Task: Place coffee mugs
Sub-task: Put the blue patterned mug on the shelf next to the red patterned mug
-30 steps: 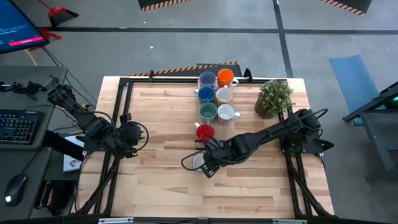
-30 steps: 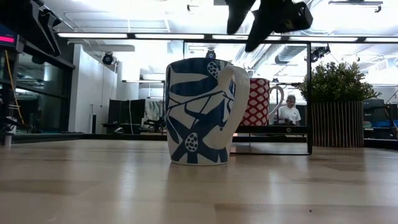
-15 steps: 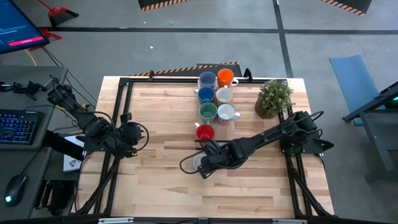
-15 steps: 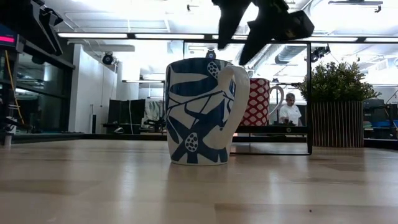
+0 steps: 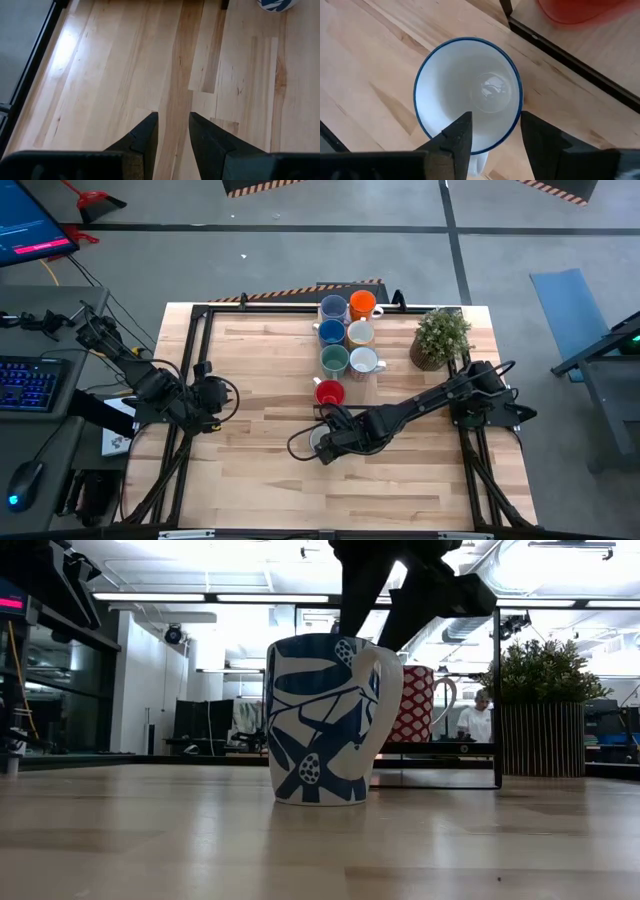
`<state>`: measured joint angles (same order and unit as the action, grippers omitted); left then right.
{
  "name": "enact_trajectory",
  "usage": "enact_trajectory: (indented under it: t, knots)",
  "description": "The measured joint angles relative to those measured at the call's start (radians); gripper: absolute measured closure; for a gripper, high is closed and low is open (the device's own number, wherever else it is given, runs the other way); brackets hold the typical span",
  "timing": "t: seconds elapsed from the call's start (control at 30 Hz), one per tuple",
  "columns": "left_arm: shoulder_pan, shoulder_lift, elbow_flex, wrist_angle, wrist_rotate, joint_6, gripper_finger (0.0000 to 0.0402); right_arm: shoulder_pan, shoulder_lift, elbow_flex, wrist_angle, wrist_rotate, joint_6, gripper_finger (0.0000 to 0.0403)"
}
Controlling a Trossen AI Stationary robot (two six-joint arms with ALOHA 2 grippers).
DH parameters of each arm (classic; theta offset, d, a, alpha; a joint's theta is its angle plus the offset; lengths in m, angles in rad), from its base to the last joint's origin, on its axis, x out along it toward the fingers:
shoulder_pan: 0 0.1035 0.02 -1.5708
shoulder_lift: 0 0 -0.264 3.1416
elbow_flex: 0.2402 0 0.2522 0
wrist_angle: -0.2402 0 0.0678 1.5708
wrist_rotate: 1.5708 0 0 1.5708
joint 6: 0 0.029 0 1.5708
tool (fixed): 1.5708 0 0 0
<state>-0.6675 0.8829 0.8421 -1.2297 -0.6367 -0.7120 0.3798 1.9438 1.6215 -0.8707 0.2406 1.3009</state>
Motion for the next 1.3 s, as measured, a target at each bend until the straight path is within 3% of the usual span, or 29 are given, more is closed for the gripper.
enact_trajectory:
  t: [0.37,1.3]
  knots:
    - [0.000,0.000,0.000,0.000,0.000,0.002,0.0303,0.000,0.000,0.000,0.010,-0.006,-0.023,0.0298]
    - [0.000,0.000,0.000,0.000,-0.004,0.009,0.0303,-0.057,0.059,0.000,0.087,-0.131,-0.044,0.0299]
